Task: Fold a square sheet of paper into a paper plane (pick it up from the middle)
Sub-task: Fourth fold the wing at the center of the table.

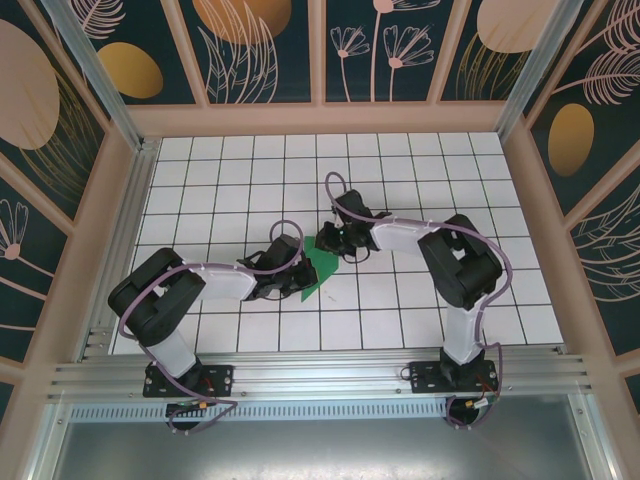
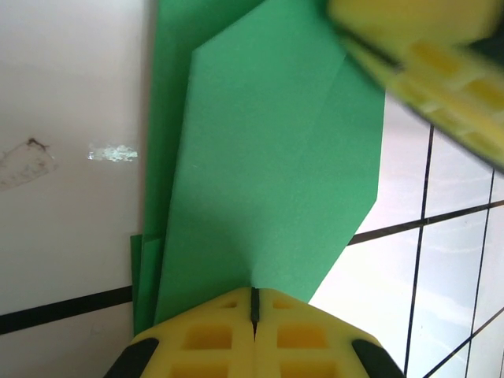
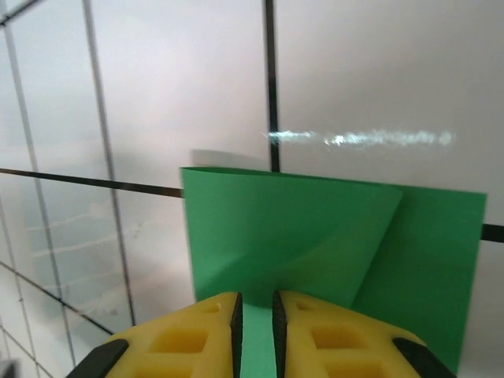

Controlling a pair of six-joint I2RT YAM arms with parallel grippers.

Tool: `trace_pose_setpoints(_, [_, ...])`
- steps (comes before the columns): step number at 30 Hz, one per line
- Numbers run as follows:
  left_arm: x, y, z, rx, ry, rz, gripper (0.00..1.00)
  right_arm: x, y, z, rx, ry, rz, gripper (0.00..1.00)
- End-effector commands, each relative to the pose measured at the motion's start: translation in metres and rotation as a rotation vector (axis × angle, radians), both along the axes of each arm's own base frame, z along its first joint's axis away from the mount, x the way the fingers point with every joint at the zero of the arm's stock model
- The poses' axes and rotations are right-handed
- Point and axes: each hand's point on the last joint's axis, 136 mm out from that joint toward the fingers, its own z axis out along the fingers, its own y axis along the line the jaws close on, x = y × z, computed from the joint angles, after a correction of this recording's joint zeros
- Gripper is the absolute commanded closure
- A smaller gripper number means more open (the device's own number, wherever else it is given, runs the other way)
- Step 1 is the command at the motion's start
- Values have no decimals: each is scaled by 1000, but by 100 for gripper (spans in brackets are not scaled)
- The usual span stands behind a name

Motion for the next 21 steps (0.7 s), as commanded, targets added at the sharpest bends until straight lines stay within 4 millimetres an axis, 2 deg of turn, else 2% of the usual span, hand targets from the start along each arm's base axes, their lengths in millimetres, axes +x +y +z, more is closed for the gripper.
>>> trace_pose_setpoints(1, [-16, 21, -27, 82, 79, 22, 100, 1, 1, 29, 32, -82, 20, 84])
trace_pose_setpoints(6, [-16, 19, -26, 74, 75, 14, 100, -19, -1, -9, 6, 15, 25, 92])
trace_pose_setpoints(11, [-16, 18, -24, 66, 75, 7, 100, -27, 7, -16, 20, 28, 69, 93])
trace_pose_setpoints(15, [-21, 21, -35, 86, 105, -2, 100, -23, 1, -26, -6, 38, 58, 94])
trace_pose_setpoints(21, [-30, 23, -44, 96, 136, -23, 100, -6, -13, -37, -46, 39, 23, 93])
